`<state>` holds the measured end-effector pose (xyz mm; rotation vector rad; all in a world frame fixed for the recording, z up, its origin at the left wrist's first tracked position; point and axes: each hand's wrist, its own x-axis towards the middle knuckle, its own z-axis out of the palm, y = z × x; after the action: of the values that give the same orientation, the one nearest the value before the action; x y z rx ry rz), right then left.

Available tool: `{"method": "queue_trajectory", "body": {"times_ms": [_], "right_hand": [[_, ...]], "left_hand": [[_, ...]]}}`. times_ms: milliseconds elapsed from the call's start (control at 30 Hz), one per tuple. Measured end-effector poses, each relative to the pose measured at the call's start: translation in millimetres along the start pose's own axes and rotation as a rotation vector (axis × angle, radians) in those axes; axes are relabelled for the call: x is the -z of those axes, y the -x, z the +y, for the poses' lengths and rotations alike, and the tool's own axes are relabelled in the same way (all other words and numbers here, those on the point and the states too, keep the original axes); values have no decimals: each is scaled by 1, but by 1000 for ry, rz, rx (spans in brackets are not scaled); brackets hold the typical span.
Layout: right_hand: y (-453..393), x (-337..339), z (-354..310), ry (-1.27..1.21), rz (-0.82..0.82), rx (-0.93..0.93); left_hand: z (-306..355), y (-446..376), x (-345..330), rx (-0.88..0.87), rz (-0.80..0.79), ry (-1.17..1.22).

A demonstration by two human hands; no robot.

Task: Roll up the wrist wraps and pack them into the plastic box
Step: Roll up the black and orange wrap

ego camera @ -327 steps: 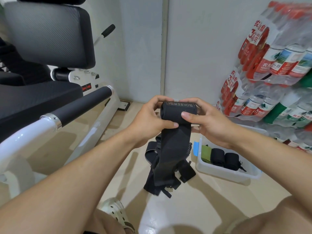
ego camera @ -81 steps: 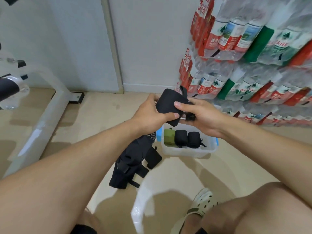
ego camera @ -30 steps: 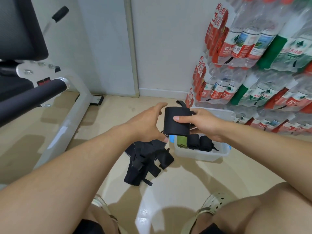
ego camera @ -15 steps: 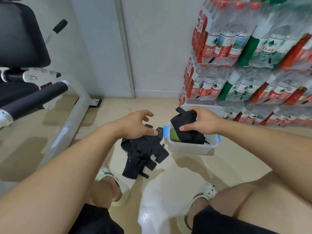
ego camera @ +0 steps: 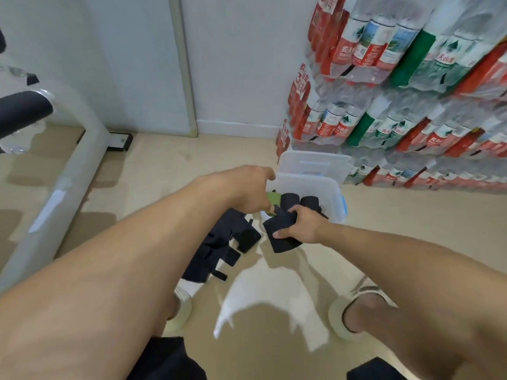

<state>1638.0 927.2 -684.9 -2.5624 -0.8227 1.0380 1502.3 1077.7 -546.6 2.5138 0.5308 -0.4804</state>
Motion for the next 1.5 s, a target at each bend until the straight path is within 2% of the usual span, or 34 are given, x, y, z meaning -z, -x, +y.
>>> {"method": "queue_trajectory", "body": {"times_ms": [100,200,333,500,633,933,1067,1167,1233,1333,1400,1500], "right_hand": [[-35,-57,23,-279,-47,-124],[-61,-106,54,-427,-76,-262],[-83,-148,84,-517,-178,-324],[-93,-168,104,-543,-248,-296],[-89,-156,115,-538,-211,-280],[-75,-123,117,-278,-64,-200],[-69,-110,107,-219,8,-83],[-66,-90,84,-190,49,84],[-70,-72,64,-137,163,186],[-89,-44,46,-84,308,230],[-106,-26,46,6,307,231],[-137,-9,63,117,202,143]], "left_hand": [[-16,-12,-5,55,-65,-1],[-34,-25,-14,139,-107,-22],[-53,-39,-31,229,-180,-66],[-48,-50,-44,236,-245,-53],[-36,-57,-49,217,-248,-50],[-14,-47,-50,145,-238,-79],[-12,-43,-49,134,-234,-65],[-15,-45,-47,146,-221,-30],[-16,-49,-50,143,-173,50],[-17,-63,-60,114,-9,160],[-18,-84,-67,87,44,93],[-12,-132,-80,48,53,3]]}}
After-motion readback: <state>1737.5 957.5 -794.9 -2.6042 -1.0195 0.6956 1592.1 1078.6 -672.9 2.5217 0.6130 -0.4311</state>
